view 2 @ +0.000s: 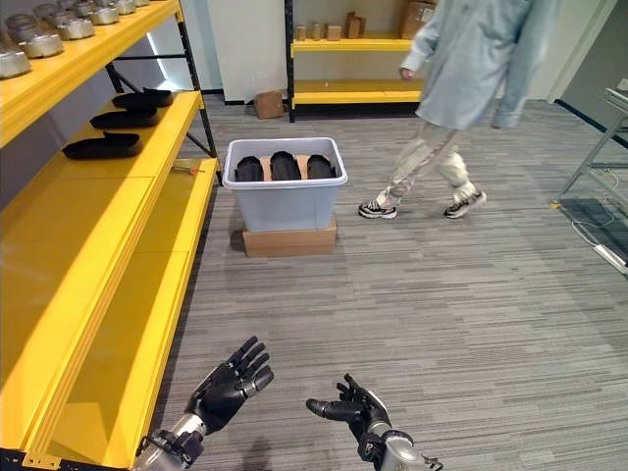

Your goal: Move parts from the plastic box to the shelf.

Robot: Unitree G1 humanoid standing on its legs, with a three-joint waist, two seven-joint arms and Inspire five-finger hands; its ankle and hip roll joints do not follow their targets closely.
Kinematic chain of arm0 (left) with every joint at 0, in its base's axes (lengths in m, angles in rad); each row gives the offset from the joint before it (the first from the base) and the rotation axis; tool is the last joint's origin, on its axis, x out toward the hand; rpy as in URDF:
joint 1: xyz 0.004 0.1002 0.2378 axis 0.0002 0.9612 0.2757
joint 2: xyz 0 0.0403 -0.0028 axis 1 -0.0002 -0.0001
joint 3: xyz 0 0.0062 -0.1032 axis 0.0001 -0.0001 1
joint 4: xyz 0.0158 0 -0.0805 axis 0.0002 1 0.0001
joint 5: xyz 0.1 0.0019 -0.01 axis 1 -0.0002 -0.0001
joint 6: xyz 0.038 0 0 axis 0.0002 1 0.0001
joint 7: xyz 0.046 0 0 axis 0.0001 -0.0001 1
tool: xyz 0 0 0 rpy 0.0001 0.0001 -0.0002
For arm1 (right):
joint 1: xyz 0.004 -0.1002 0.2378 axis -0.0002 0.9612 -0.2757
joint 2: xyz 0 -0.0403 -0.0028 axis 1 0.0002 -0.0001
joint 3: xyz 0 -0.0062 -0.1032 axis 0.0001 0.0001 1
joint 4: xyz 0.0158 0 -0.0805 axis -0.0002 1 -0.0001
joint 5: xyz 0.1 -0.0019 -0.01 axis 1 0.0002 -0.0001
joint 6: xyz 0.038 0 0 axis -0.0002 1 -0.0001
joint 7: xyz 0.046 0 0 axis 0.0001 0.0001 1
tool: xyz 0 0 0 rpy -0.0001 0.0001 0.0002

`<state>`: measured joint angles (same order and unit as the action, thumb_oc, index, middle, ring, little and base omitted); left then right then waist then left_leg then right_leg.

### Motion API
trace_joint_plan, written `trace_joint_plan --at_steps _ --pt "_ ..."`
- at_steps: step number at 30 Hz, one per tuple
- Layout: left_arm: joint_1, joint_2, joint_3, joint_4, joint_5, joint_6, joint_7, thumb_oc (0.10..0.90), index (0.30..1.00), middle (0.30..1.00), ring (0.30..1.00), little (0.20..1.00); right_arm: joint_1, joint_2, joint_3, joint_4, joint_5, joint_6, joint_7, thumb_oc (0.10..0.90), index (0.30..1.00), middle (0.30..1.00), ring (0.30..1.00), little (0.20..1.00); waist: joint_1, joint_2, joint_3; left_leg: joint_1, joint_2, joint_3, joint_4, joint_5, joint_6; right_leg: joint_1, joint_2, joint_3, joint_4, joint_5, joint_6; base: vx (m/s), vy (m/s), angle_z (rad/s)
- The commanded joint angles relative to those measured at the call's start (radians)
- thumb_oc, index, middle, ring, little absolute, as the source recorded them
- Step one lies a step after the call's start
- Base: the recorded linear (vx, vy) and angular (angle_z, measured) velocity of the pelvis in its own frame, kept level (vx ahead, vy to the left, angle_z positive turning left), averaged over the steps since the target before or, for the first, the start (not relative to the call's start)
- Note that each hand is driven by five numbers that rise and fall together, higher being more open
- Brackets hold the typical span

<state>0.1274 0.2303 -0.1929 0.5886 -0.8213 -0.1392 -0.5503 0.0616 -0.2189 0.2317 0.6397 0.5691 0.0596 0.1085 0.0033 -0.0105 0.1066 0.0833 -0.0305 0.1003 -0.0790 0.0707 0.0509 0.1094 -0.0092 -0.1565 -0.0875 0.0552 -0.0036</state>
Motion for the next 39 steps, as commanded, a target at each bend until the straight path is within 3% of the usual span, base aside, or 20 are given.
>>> trace_joint_plan --at_steps 1,14,19,22,29,39 --pt "-0.091 -0.014 0.026 -0.049 -0.076 -0.078 -0.045 0.900 1.000 1.000 1.000 1.000 -0.073 -0.011 0.014 -0.075 0.001 -0.071 0.015 0.900 1.000 1.000 1.000 1.000 0.004 -0.025 -0.003 0.026 0.078 -0.007 -0.008 -0.052 -0.077 0.014 -0.054 -0.010 0.000 -0.010 0.072 0.00 0.000 0.00" --pt "-0.091 -0.030 0.023 -0.044 -0.091 -0.022 -0.011 0.900 1.000 1.000 1.000 1.000 -0.073 -0.016 0.014 -0.093 -0.030 -0.092 0.001 0.900 1.000 1.000 1.000 1.000 0.007 -0.027 -0.004 0.028 0.076 -0.009 -0.008 -0.052 -0.076 0.017 -0.057 -0.020 0.000 -0.010 0.076 0.00 0.000 0.00" --pt "-0.084 -0.037 0.029 -0.040 -0.122 -0.065 -0.009 0.900 1.000 1.000 1.000 1.000 -0.070 -0.021 0.015 -0.091 -0.059 -0.086 0.004 0.900 1.000 1.000 1.000 1.000 0.008 -0.028 -0.004 0.030 0.074 -0.008 -0.008 -0.055 -0.076 0.019 -0.058 -0.020 0.000 -0.010 0.077 0.00 0.000 0.00" --pt "-0.084 -0.042 0.040 -0.052 -0.132 -0.053 0.003 0.900 1.000 1.000 1.000 1.000 -0.074 -0.018 0.011 -0.102 -0.033 -0.112 -0.010 0.900 1.000 1.000 1.000 1.000 0.012 -0.031 -0.001 0.029 0.073 -0.011 -0.008 -0.053 -0.074 0.019 -0.058 -0.022 0.000 -0.007 0.077 0.00 0.000 0.00" --pt "-0.081 -0.056 0.045 -0.039 -0.174 -0.013 -0.007 0.900 1.000 1.000 1.000 1.000 -0.068 -0.004 0.003 -0.111 0.003 -0.104 0.024 0.900 1.000 1.000 1.000 1.000 0.008 -0.031 -0.004 0.031 0.072 -0.007 -0.008 -0.056 -0.072 0.019 -0.059 -0.022 0.000 -0.008 0.079 0.00 0.000 0.00" --pt "-0.078 -0.065 0.051 -0.034 -0.183 -0.044 0.016 0.900 1.000 1.000 1.000 1.000 -0.063 -0.001 0.004 -0.120 -0.013 -0.134 0.008 0.900 1.000 1.000 1.000 1.000 0.010 -0.033 -0.007 0.031 0.070 -0.009 -0.008 -0.057 -0.071 0.020 -0.061 -0.024 0.000 -0.007 0.080 0.00 0.000 0.00"
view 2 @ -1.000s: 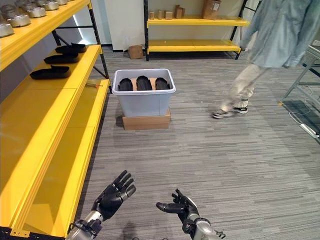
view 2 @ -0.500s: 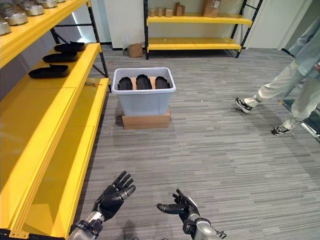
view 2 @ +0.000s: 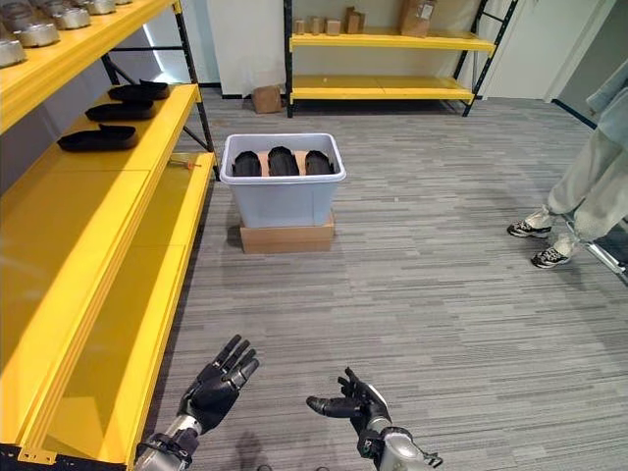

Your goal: Move parts from the plastic box to the shelf.

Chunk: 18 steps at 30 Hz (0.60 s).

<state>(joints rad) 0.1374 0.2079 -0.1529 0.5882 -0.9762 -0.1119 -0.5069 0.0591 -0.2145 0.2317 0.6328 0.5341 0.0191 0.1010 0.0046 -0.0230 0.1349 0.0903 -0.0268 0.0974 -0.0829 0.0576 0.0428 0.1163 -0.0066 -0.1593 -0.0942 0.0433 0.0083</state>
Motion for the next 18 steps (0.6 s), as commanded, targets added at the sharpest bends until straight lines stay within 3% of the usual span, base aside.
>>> trace_joint_plan --at_steps 1,18 --pt "-0.087 -0.042 0.013 -0.035 -0.024 -0.070 -0.020 0.900 1.000 1.000 1.000 1.000 -0.061 -0.007 0.002 -0.110 0.019 -0.094 0.017 0.900 1.000 1.000 1.000 1.000 0.009 -0.021 -0.037 0.024 0.066 -0.005 -0.004 -0.044 -0.063 0.013 -0.064 -0.022 0.007 0.005 0.069 0.00 0.000 0.00" --pt "-0.120 -0.027 0.036 -0.035 0.007 -0.098 0.032 0.900 1.000 1.000 1.000 1.000 -0.090 -0.034 -0.048 -0.132 0.016 -0.135 0.007 0.900 1.000 1.000 1.000 1.000 0.004 -0.022 -0.033 0.039 0.046 0.004 0.002 -0.057 -0.042 0.011 -0.080 -0.007 0.055 -0.011 0.077 0.01 0.066 0.01"
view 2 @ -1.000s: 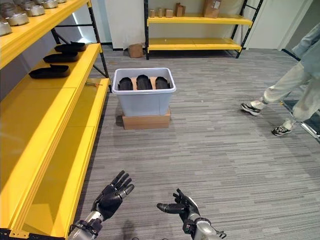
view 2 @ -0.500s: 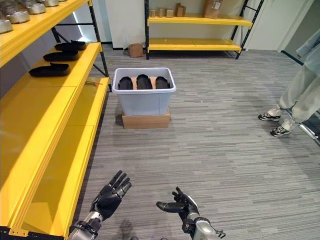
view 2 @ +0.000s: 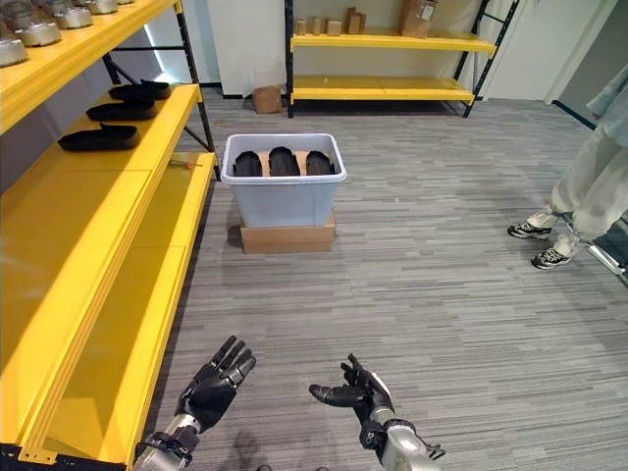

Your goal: Move parts from the plastic box to the shelf.

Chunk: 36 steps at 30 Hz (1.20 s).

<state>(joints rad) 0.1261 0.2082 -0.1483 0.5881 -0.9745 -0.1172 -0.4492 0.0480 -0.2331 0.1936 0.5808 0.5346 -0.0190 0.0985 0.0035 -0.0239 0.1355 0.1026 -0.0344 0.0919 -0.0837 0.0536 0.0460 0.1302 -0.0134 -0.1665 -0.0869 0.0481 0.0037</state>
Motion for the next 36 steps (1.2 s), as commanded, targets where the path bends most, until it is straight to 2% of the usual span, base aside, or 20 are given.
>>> trace_joint_plan --at_steps 1,4,8,9,10,11,12,13,16,18,20,22,23,24,26,27,30,32,33,36 --pt "-0.113 -0.025 0.036 -0.036 0.012 -0.099 -0.023 0.900 1.000 1.000 1.000 1.000 -0.075 -0.016 -0.016 -0.082 0.006 -0.097 -0.009 0.900 1.000 1.000 1.000 1.000 0.002 -0.020 -0.032 0.024 0.051 0.017 0.009 -0.055 -0.039 -0.011 -0.077 -0.001 0.083 -0.030 0.082 0.03 0.155 -0.02" --pt "-0.132 -0.018 0.036 -0.033 -0.005 -0.094 -0.024 0.900 1.000 1.000 1.000 1.000 -0.078 -0.017 -0.028 -0.087 0.019 -0.113 -0.016 0.900 1.000 1.000 1.000 1.000 -0.006 -0.017 -0.016 0.001 0.043 0.021 0.036 -0.063 -0.015 -0.059 -0.074 0.005 0.210 -0.066 0.081 -0.03 0.130 -0.04" --pt "-0.191 -0.001 0.022 -0.023 0.004 -0.081 0.005 0.900 1.000 1.000 1.000 1.000 -0.110 -0.007 -0.035 -0.087 0.066 -0.153 -0.036 0.900 1.000 1.000 1.000 1.000 -0.014 -0.012 0.063 -0.036 0.044 0.014 0.086 -0.070 0.028 -0.279 -0.085 0.029 0.610 0.029 0.137 -0.08 0.066 0.05" --pt "-0.189 0.001 0.024 -0.023 0.004 -0.079 0.011 0.900 1.000 1.000 1.000 1.000 -0.113 -0.003 -0.040 -0.084 0.071 -0.152 -0.027 0.900 1.000 1.000 1.000 1.000 -0.014 -0.015 0.077 -0.029 0.044 0.012 0.090 -0.073 0.026 -0.310 -0.090 0.020 0.620 0.056 0.146 0.08 -0.024 0.11" --pt "-0.184 0.002 0.028 -0.025 0.005 -0.071 0.008 0.900 1.000 1.000 1.000 1.000 -0.113 -0.001 -0.044 -0.085 0.075 -0.148 -0.020 0.900 1.000 1.000 1.000 1.000 -0.015 -0.018 0.083 -0.020 0.044 0.012 0.089 -0.076 0.022 -0.315 -0.089 0.017 0.586 0.066 0.148 0.29 -0.125 -0.02" --pt "-0.168 0.005 0.032 -0.038 0.016 -0.063 -0.002 0.900 1.000 1.000 1.000 1.000 -0.101 0.002 -0.049 -0.104 0.067 -0.139 -0.011 0.900 1.000 1.000 1.000 1.000 -0.026 -0.029 0.088 0.007 0.039 0.018 0.083 -0.087 0.010 -0.294 -0.080 0.008 0.436 0.079 0.143 0.32 -0.145 -0.02" --pt "-0.162 0.007 0.031 -0.043 0.017 -0.062 -0.002 0.900 1.000 1.000 1.000 1.000 -0.095 0.002 -0.050 -0.110 0.062 -0.137 -0.008 0.900 1.000 1.000 1.000 1.000 -0.030 -0.031 0.090 0.015 0.038 0.019 0.081 -0.091 0.008 -0.285 -0.079 0.006 0.399 0.084 0.141 0.38 -0.174 -0.07" --pt "-0.151 0.004 0.029 -0.049 0.018 -0.064 -0.008 0.900 1.000 1.000 1.000 1.000 -0.086 0.002 -0.049 -0.122 0.045 -0.137 -0.004 0.900 1.000 1.000 1.000 1.000 -0.037 -0.042 0.091 0.031 0.028 0.022 0.080 -0.102 0.003 -0.280 -0.082 0.006 0.289 0.108 0.139 0.25 -0.113 0.01" --pt "-0.125 0.002 0.015 -0.049 0.032 -0.077 -0.047 0.900 1.000 1.000 1.000 1.000 -0.078 0.005 -0.047 -0.115 0.017 -0.148 -0.007 0.900 1.000 1.000 1.000 1.000 -0.050 -0.056 0.097 0.075 0.011 0.010 0.085 -0.146 0.010 -0.289 -0.093 0.029 0.138 0.183 0.158 0.36 -0.156 -0.02" --pt "-0.109 0.003 0.006 -0.044 0.043 -0.087 -0.057 0.900 1.000 1.000 1.000 1.000 -0.076 0.005 -0.053 -0.110 0.011 -0.150 0.001 0.900 1.000 1.000 1.000 1.000 -0.051 -0.059 0.094 0.089 0.008 0.006 0.093 -0.163 0.013 -0.288 -0.096 0.038 0.121 0.190 0.163 0.35 -0.165 0.09" --pt "-0.113 -0.004 0.003 -0.039 0.039 -0.075 -0.063 0.900 1.000 1.000 1.000 1.000 -0.089 -0.018 -0.056 -0.079 0.014 -0.145 -0.013 0.900 1.000 1.000 1.000 1.000 -0.044 -0.064 0.062 0.097 0.017 0.024 0.133 -0.191 0.009 -0.250 -0.106 0.008 0.103 0.154 0.135 0.55 -0.269 0.45" --pt "-0.113 -0.008 0.005 -0.040 0.041 -0.073 -0.062 0.900 1.000 1.000 1.000 1.000 -0.091 -0.021 -0.054 -0.075 0.016 -0.142 -0.015 0.900 1.000 1.000 1.000 1.000 -0.042 -0.063 0.051 0.101 0.022 0.031 0.138 -0.198 0.005 -0.238 -0.105 -0.002 0.105 0.140 0.127 0.34 -0.167 0.54" --pt "-0.107 -0.012 0.006 -0.044 0.035 -0.074 -0.056 0.900 1.000 1.000 1.000 1.000 -0.091 -0.025 -0.049 -0.074 0.021 -0.136 -0.009 0.900 1.000 1.000 1.000 1.000 -0.041 -0.060 0.037 0.105 0.027 0.032 0.148 -0.206 -0.001 -0.226 -0.099 -0.006 0.108 0.121 0.115 0.47 -0.257 0.54" --pt "-0.096 -0.024 0.021 -0.048 -0.026 -0.064 -0.045 0.900 1.000 1.000 1.000 1.000 -0.088 -0.030 -0.037 -0.077 0.007 -0.118 0.012 0.900 1.000 1.000 1.000 1.000 -0.037 -0.056 0.015 0.100 0.034 0.022 0.189 -0.212 -0.015 -0.205 -0.077 -0.003 0.114 0.084 0.087 0.54 -0.311 0.18" --pt "-0.091 -0.041 0.044 -0.045 -0.051 -0.055 -0.035 0.900 1.000 1.000 1.000 1.000 -0.080 -0.030 -0.024 -0.077 -0.002 -0.108 0.026 0.900 1.000 1.000 1.000 1.000 -0.030 -0.058 0.001 0.062 0.038 -0.005 0.281 -0.182 -0.030 -0.174 -0.050 0.017 0.107 0.053 0.057 0.46 -0.298 -0.31" --pt "-0.091 -0.053 0.057 -0.033 -0.043 -0.073 -0.035 0.900 1.000 1.000 1.000 1.000 -0.073 -0.034 -0.021 -0.077 0.001 -0.099 0.047 0.900 1.000 1.000 1.000 1.000 -0.024 -0.064 -0.006 0.009 0.029 -0.034 0.399 -0.161 -0.038 -0.152 -0.031 0.037 0.108 0.029 0.033 0.38 -0.279 -0.54" --pt "-0.083 -0.071 0.074 -0.023 -0.042 -0.100 -0.046 0.900 1.000 1.000 1.000 1.000 -0.050 -0.044 -0.019 -0.079 -0.007 -0.101 0.066 0.900 1.000 1.000 1.000 1.000 -0.023 -0.062 -0.008 -0.092 0.013 -0.033 0.662 -0.107 -0.061 -0.135 -0.012 0.031 0.121 -0.008 -0.005 0.27 -0.194 -0.31" --pt "-0.084 -0.071 0.080 -0.030 -0.042 -0.104 -0.044 0.900 1.000 1.000 1.000 1.000 -0.033 -0.047 -0.025 -0.078 0.006 -0.104 0.071 0.900 1.000 1.000 1.000 1.000 -0.023 -0.062 0.001 -0.161 0.026 -0.027 0.759 -0.072 -0.064 -0.128 -0.007 0.020 0.133 -0.018 -0.020 0.21 -0.126 -0.16" --pt "-0.083 -0.066 0.090 -0.042 -0.050 -0.101 -0.050 0.900 1.000 1.000 1.000 1.000 -0.018 -0.047 -0.036 -0.077 -0.007 -0.107 0.089 0.900 1.000 1.000 1.000 1.000 -0.020 -0.061 0.024 -0.239 0.039 -0.028 0.751 -0.061 -0.052 -0.111 0.003 0.034 0.148 -0.032 -0.026 0.25 -0.091 -0.02" --pt "-0.074 -0.054 0.089 -0.051 -0.057 -0.097 -0.051 0.900 1.000 1.000 1.000 1.000 -0.026 -0.040 -0.028 -0.081 -0.025 -0.094 0.087 0.900 1.000 1.000 1.000 1.000 -0.017 -0.054 0.041 -0.235 0.062 -0.015 0.544 -0.038 -0.053 -0.087 0.016 0.058 0.147 -0.054 -0.016 0.20 0.035 0.01"
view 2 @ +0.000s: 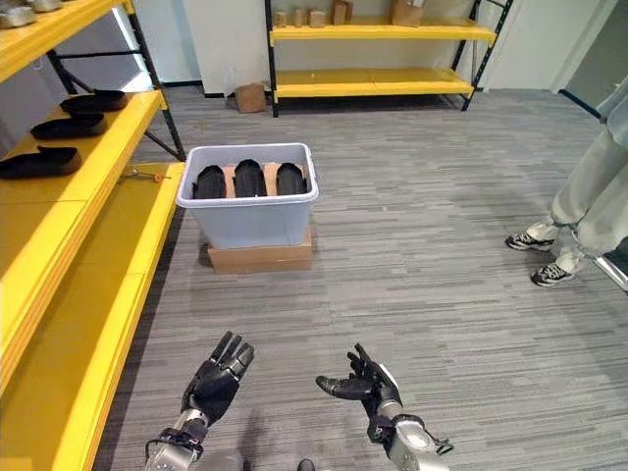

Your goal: Move parts from the plastic box to the shelf.

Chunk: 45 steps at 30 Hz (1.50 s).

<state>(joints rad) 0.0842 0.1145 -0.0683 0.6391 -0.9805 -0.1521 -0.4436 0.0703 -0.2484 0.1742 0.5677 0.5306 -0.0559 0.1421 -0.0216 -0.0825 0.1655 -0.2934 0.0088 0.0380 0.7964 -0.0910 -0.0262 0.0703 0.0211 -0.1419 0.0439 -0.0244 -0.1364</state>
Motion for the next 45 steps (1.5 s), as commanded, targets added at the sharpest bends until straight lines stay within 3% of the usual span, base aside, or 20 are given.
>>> trace_joint_plan --at_steps 1,2,3,4,5,7,9,14,19,20,21,23,24,28,31,33,34,36,38,45 --pt "-0.027 0.043 0.004 -0.101 -0.054 -0.065 -0.051 0.900 1.000 1.000 1.000 1.000 -0.051 -0.026 -0.005 -0.070 -0.020 -0.047 0.040 0.900 1.000 1.000 1.000 1.000 0.011 0.014 0.014 0.158 0.023 0.033 -0.456 0.134 0.009 -0.017 -0.010 0.041 0.011 0.013 0.129 0.18 0.095 -0.06" --pt "-0.024 0.044 0.000 -0.100 -0.069 -0.063 -0.045 0.900 1.000 1.000 1.000 1.000 -0.054 -0.029 0.001 -0.071 -0.023 -0.038 0.037 0.900 1.000 1.000 1.000 1.000 0.018 0.021 0.020 0.148 0.023 0.020 -0.550 0.172 -0.003 0.001 -0.003 0.051 0.000 0.009 0.134 0.31 0.161 -0.06" --pt "-0.013 0.035 0.002 -0.093 -0.130 -0.044 -0.045 0.900 1.000 1.000 1.000 1.000 -0.065 -0.039 0.019 -0.063 -0.039 -0.041 0.048 0.900 1.000 1.000 1.000 1.000 0.041 0.034 0.030 0.115 0.031 -0.021 -0.700 0.247 -0.023 0.035 0.009 0.068 -0.018 0.005 0.136 0.24 0.121 0.02" --pt "-0.013 0.035 0.002 -0.093 -0.130 -0.044 -0.045 0.900 1.000 1.000 1.000 1.000 -0.065 -0.039 0.019 -0.062 -0.039 -0.042 0.048 0.900 1.000 1.000 1.000 1.000 0.041 0.032 0.033 0.120 0.029 -0.021 -0.705 0.249 -0.023 0.040 0.008 0.068 -0.019 0.004 0.136 0.42 0.187 -0.11" --pt "0.005 0.016 0.024 -0.062 -0.140 -0.047 -0.074 0.900 1.000 1.000 1.000 1.000 -0.074 -0.046 0.048 -0.060 -0.050 -0.044 0.060 0.900 1.000 1.000 1.000 1.000 0.069 0.038 0.047 0.080 0.053 -0.090 -0.835 0.309 -0.039 0.066 0.013 0.093 -0.015 -0.004 0.136 0.35 0.151 -0.22" --pt "0.017 -0.003 0.043 -0.037 -0.101 -0.060 -0.105 0.900 1.000 1.000 1.000 1.000 -0.073 -0.048 0.067 -0.071 -0.041 -0.041 0.075 0.900 1.000 1.000 1.000 1.000 0.083 0.034 0.063 0.051 0.072 -0.136 -0.876 0.310 -0.045 0.076 0.006 0.107 -0.001 -0.014 0.139 0.37 0.187 -0.45" --pt "0.026 -0.014 0.040 -0.028 -0.051 -0.083 -0.137 0.900 1.000 1.000 1.000 1.000 -0.065 -0.055 0.080 -0.089 -0.064 -0.049 0.099 0.900 1.000 1.000 1.000 1.000 0.087 0.034 0.079 0.036 0.086 -0.160 -0.869 0.304 -0.047 0.080 -0.008 0.122 0.021 -0.032 0.145 0.23 0.202 -0.46" --pt "0.018 0.007 0.016 0.019 -0.018 -0.094 -0.136 0.900 1.000 1.000 1.000 1.000 -0.054 -0.065 0.076 -0.081 -0.055 -0.071 0.122 0.900 1.000 1.000 1.000 1.000 0.079 0.045 0.075 0.070 0.091 -0.127 -0.848 0.283 -0.048 0.099 -0.034 0.112 0.074 -0.086 0.157 0.29 0.281 -0.40" --pt "0.004 0.069 -0.040 0.014 0.066 -0.106 -0.174 0.900 1.000 1.000 1.000 1.000 -0.051 -0.054 0.050 -0.082 -0.057 -0.075 0.118 0.900 1.000 1.000 1.000 1.000 0.097 0.026 0.047 0.035 -0.003 -0.112 -0.658 0.193 0.001 0.148 -0.080 0.101 0.114 -0.145 0.180 0.27 0.287 0.24" --pt "-0.019 0.095 -0.042 -0.008 0.010 -0.059 -0.139 0.900 1.000 1.000 1.000 1.000 -0.053 -0.053 0.033 -0.081 -0.006 -0.039 0.175 0.900 1.000 1.000 1.000 1.000 0.114 0.011 0.036 0.015 -0.033 -0.084 -0.587 0.145 0.030 0.149 -0.104 0.058 0.159 -0.163 0.187 0.39 0.319 0.58" --pt "-0.026 0.101 -0.033 -0.010 0.001 -0.041 -0.147 0.900 1.000 1.000 1.000 1.000 -0.053 -0.044 0.031 -0.084 0.002 -0.033 0.177 0.900 1.000 1.000 1.000 1.000 0.119 0.006 0.032 0.018 -0.040 -0.078 -0.582 0.135 0.042 0.146 -0.112 0.046 0.184 -0.155 0.194 0.44 0.287 0.95" --pt "-0.022 0.118 -0.033 -0.041 0.089 -0.022 -0.185 0.900 1.000 1.000 1.000 1.000 -0.075 -0.019 0.025 -0.067 0.043 -0.049 0.179 0.900 1.000 1.000 1.000 1.000 0.142 -0.012 0.017 0.046 -0.060 -0.064 -0.603 0.113 0.082 0.102 -0.137 0.022 0.329 -0.048 0.239 0.31 0.183 0.56" --pt "-0.011 0.139 -0.054 -0.046 0.121 -0.029 -0.221 0.900 1.000 1.000 1.000 1.000 -0.084 -0.013 0.023 -0.076 0.056 -0.052 0.163 0.900 1.000 1.000 1.000 1.000 0.151 -0.014 0.009 0.061 -0.072 -0.049 -0.622 0.102 0.107 0.069 -0.154 0.014 0.445 0.041 0.271 0.21 0.181 0.15" --pt "0.005 0.158 -0.078 -0.064 0.140 -0.027 -0.225 0.900 1.000 1.000 1.000 1.000 -0.097 -0.009 0.040 -0.075 -0.010 -0.054 0.150 0.900 1.000 1.000 1.000 1.000 0.159 0.011 0.010 0.100 -0.077 -0.025 -0.647 0.081 0.135 -0.041 -0.193 -0.008 0.649 0.113 0.270 0.11 0.148 -0.05" --pt "0.000 0.177 -0.081 -0.058 0.143 -0.025 -0.236 0.900 1.000 1.000 1.000 1.000 -0.109 -0.028 0.053 -0.067 0.006 -0.069 0.133 0.900 1.000 1.000 1.000 1.000 0.134 0.023 0.023 0.154 -0.072 -0.025 -0.685 0.083 0.128 -0.136 -0.106 -0.009 0.575 0.067 0.258 0.14 -0.023 -0.24" --pt "-0.007 0.182 -0.082 -0.065 0.137 -0.025 -0.230 0.900 1.000 1.000 1.000 1.000 -0.112 -0.045 0.054 -0.086 0.030 -0.056 0.122 0.900 1.000 1.000 1.000 1.000 0.109 0.028 0.036 0.207 -0.064 -0.030 -0.721 0.093 0.111 -0.193 -0.077 -0.031 0.420 0.053 0.244 0.21 -0.101 0.21" --pt "-0.015 0.180 -0.081 -0.075 0.139 -0.028 -0.213 0.900 1.000 1.000 1.000 1.000 -0.108 -0.054 0.049 -0.102 0.033 -0.032 0.130 0.900 1.000 1.000 1.000 1.000 0.082 0.025 0.051 0.257 -0.066 -0.029 -0.743 0.087 0.096 -0.216 -0.078 -0.042 0.220 0.066 0.234 0.32 -0.122 0.16" --pt "-0.011 0.173 -0.089 -0.071 0.142 -0.042 -0.212 0.900 1.000 1.000 1.000 1.000 -0.096 -0.049 0.042 -0.107 0.015 -0.009 0.126 0.900 1.000 1.000 1.000 1.000 0.046 0.014 0.064 0.318 -0.083 -0.040 -0.758 0.057 0.093 -0.251 -0.095 0.004 0.028 0.168 0.259 0.38 -0.121 -0.35" --pt "0.003 0.167 -0.117 -0.065 0.163 -0.055 -0.224 0.900 1.000 1.000 1.000 1.000 -0.080 -0.030 0.027 -0.075 -0.003 -0.015 0.129 0.900 1.000 1.000 1.000 1.000 0.009 0.019 0.069 0.373 -0.089 -0.082 -0.763 0.015 0.101 -0.290 -0.099 0.091 -0.032 0.216 0.279 0.42 -0.144 -0.11" --pt "0.002 0.152 -0.130 -0.066 0.176 -0.049 -0.214 0.900 1.000 1.000 1.000 1.000 -0.068 -0.028 0.020 -0.026 0.007 -0.004 0.119 0.900 1.000 1.000 1.000 1.000 0.003 0.013 0.033 0.424 -0.072 -0.024 -0.764 -0.024 0.081 -0.207 -0.114 0.020 -0.086 0.215 0.266 0.30 -0.119 0.36"
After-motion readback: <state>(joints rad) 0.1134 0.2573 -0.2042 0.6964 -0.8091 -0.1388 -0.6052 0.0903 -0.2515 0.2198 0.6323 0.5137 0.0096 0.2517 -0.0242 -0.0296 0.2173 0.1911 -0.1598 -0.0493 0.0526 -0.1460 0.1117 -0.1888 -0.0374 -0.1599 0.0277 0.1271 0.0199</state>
